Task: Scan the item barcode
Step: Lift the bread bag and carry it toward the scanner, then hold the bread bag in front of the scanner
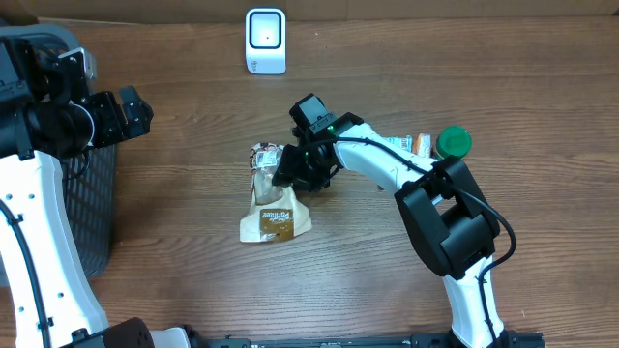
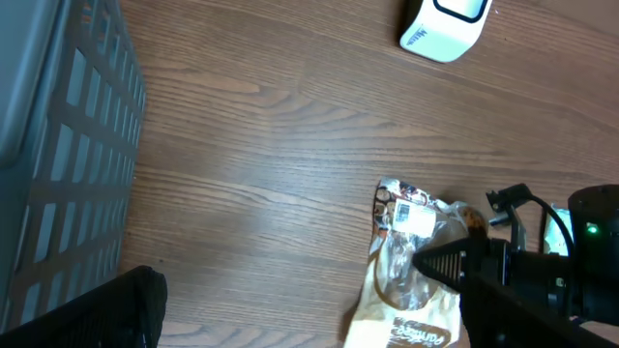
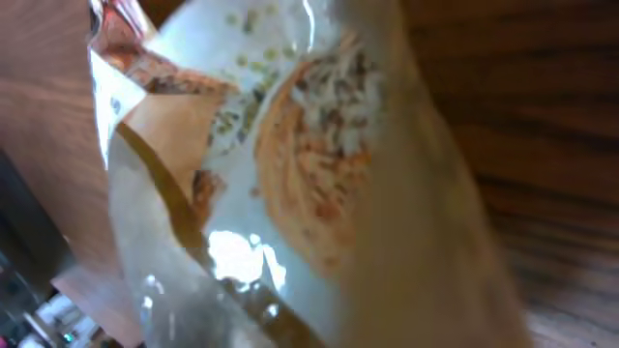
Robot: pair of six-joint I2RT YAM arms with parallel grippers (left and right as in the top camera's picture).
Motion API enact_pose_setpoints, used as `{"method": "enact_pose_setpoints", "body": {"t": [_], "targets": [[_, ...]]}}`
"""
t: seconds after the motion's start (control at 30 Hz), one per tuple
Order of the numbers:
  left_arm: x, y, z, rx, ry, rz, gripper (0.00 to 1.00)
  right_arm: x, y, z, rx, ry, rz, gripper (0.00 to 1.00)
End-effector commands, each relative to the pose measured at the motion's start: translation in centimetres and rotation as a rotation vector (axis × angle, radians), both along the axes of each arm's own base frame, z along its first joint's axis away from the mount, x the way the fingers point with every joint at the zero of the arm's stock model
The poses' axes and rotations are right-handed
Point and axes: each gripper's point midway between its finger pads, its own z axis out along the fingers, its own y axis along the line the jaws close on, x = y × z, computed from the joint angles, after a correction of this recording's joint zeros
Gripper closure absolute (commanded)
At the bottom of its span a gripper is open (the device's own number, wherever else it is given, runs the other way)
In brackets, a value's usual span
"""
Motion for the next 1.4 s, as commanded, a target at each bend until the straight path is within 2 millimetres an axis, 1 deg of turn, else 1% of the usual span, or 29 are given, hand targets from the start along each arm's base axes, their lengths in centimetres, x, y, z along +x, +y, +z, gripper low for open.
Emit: {"method": "enact_pose_setpoints", "body": {"t": [0.0,0.07,0.13,0.17,0.23,0.3,0.4,0.47,0.57,0.67,0.83,0.9,0.97,1.03,1.13,1.27,1.37], "targets": [[0.1,0.0,0.5,0.012,-0.015,-0.015,0.0,1.2,-1.5,0.2,-0.016,-0.072,0.036,0.64],[0.1,0.0,0.5,0.012,-0.015,-0.015,0.0,1.6,-1.0,1.3,0.078,-0.098,0.111,0.64],[0.1,0.0,0.5,0.012,-0.015,-0.015,0.0,1.8,-0.2,2.7,0.197,-0.135,0.199,0.67],[0.1,0.0,0.5,0.012,-0.015,-0.015,0.0,1.9,0.1,3.4,0.247,-0.15,0.233,0.69],[0.1,0.0,0.5,0.012,-0.015,-0.015,0.01,2.0,0.4,4.9,0.341,-0.174,0.291,0.77],[0.1,0.0,0.5,0.012,-0.015,-0.015,0.01,2.0,0.5,6.1,0.401,-0.178,0.313,0.87],[0.1,0.0,0.5,0.012,-0.015,-0.014,0.0,2.1,0.2,8.0,0.472,-0.163,0.308,0.92],[0.1,0.0,0.5,0.012,-0.015,-0.015,0.01,2.1,-0.1,9.9,0.531,-0.159,0.307,0.95],[0.1,0.0,0.5,0.012,-0.015,-0.015,0.0,1.8,-0.7,13.1,0.608,-0.171,0.31,0.96],[0.1,0.0,0.5,0.012,-0.015,-0.015,0.01,1.4,-1.3,15.9,0.626,-0.211,0.319,0.96],[0.1,0.0,0.5,0.012,-0.015,-0.015,0.0,-0.4,-2.3,21.5,0.648,-0.342,0.38,0.96],[0.1,0.0,0.5,0.012,-0.015,-0.015,0.0,-1.1,-2.7,23.5,0.657,-0.392,0.401,0.96],[0.1,0.0,0.5,0.012,-0.015,-0.015,0.0,-1.7,-3.0,25.1,0.652,-0.431,0.407,0.96],[0.1,0.0,0.5,0.012,-0.015,-0.015,0.0,-2.3,-3.4,26.3,0.645,-0.457,0.409,0.96],[0.1,0.0,0.5,0.012,-0.015,-0.015,0.0,-3.1,-3.7,27.5,0.649,-0.472,0.414,0.96],[0.1,0.0,0.5,0.012,-0.015,-0.015,0.0,-3.8,-4.0,28.1,0.647,-0.467,0.413,0.96],[0.1,0.0,0.5,0.012,-0.015,-0.014,0.0,-4.1,-4.2,28.0,0.644,-0.465,0.422,0.96]]}}
